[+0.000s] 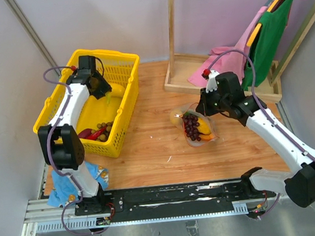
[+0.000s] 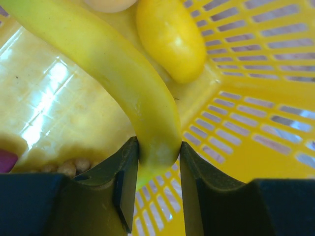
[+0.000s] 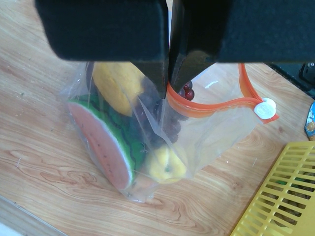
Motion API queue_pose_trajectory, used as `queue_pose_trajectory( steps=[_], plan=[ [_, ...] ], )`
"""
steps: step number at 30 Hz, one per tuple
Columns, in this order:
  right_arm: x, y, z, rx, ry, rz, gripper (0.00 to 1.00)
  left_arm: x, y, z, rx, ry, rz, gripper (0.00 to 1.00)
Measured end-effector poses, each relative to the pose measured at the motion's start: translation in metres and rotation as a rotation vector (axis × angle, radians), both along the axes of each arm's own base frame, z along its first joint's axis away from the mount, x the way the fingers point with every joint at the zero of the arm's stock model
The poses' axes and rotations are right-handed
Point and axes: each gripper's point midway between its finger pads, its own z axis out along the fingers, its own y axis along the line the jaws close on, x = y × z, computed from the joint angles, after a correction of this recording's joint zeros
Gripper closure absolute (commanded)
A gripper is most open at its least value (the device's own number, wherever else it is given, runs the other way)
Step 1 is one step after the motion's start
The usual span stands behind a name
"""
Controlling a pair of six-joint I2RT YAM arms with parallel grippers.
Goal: Place the food in the zip-top bag and seal the zipper
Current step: Pick up the fake fruit from the bin, then place the fake fruit in the zipper food storage bag.
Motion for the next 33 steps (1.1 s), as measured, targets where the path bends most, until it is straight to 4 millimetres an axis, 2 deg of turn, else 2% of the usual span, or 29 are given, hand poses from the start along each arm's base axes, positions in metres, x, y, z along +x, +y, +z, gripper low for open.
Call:
queue_pose_trajectory(
  steps=[2, 7, 13, 20, 26, 30, 33],
  plan=[
    [-0.001, 0.001, 0.001, 0.007, 0.001, 0.001, 0.99, -0.006, -0.003, 0.022, -0.009, -0.041, -0.024, 0.99],
    [-0.004, 0.002, 0.002, 0.026, 0.010, -0.003, 0.99, -0.025, -0.017, 0.060, -0.022, -0.101, -0.107, 0.99],
    [-0.007, 0.005, 0.002, 0.054, 0.018, -0.006, 0.99, -0.056, -0.051, 0.094, -0.041, -0.148, -0.241, 0.99],
    [-0.011, 0.006, 0.003, 0.082, 0.024, -0.018, 0.99, -0.100, -0.092, 0.148, -0.099, -0.262, -0.391, 1.00],
    [-0.010, 0.007, 0.006, 0.103, 0.023, -0.031, 0.99, -0.151, -0.149, 0.182, -0.192, -0.326, -0.605, 1.00],
    [-0.009, 0.008, 0.006, 0.120, 0.027, -0.044, 0.99, -0.189, -0.189, 0.191, -0.249, -0.327, -0.754, 1.00],
    [-0.008, 0.010, 0.007, 0.134, 0.029, -0.054, 0.99, -0.218, -0.216, 0.188, -0.283, -0.307, -0.862, 1.00]
  ],
)
